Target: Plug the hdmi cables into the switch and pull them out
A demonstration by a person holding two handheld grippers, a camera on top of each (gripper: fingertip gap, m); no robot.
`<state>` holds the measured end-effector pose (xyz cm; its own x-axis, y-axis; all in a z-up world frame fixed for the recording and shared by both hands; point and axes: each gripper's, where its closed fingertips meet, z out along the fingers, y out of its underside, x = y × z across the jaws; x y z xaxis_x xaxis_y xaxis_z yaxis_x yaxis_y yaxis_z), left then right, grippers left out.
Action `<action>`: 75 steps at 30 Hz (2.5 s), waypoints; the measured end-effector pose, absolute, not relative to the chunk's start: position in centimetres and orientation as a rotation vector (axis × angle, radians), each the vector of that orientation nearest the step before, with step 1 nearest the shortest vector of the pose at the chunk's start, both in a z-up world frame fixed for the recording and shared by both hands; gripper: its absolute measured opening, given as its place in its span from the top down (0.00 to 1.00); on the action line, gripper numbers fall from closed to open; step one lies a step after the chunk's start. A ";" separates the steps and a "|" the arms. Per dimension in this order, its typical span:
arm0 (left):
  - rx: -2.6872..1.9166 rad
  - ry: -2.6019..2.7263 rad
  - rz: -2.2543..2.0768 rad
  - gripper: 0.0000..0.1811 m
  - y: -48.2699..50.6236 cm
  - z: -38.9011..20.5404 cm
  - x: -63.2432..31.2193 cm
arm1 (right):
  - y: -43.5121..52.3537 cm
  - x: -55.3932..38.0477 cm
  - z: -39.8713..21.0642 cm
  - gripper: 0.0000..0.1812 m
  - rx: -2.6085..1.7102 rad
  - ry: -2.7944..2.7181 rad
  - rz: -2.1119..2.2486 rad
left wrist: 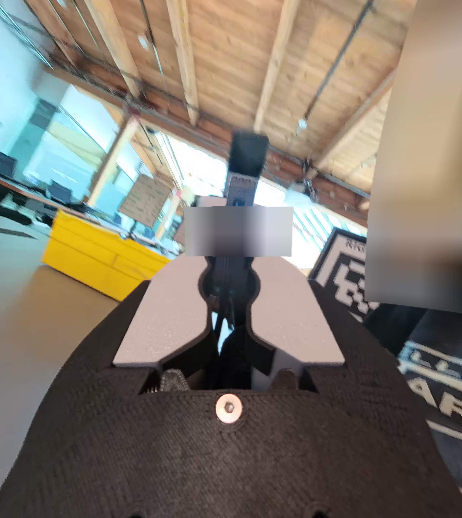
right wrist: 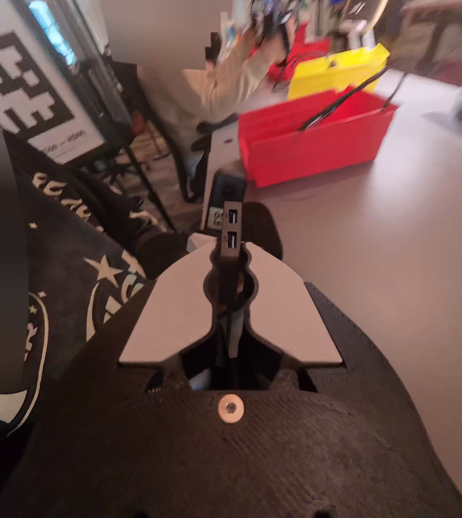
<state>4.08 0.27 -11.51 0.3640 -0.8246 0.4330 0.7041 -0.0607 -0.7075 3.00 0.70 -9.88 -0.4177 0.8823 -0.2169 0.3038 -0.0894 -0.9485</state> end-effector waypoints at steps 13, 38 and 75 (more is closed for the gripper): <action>-1.040 -0.073 -1.200 0.80 2.3 -12.2 1.0 | 21.4 21.8 6.6 0.92 -0.998 -0.616 0.643; -1.091 -0.062 -1.259 0.80 2.4 -12.7 1.9 | 31.6 21.4 -9.6 0.68 -1.533 -0.520 0.722; -2.170 -0.485 0.462 0.69 -10.3 -17.2 -42.6 | 14.9 6.4 -3.7 0.44 -0.632 -0.665 0.511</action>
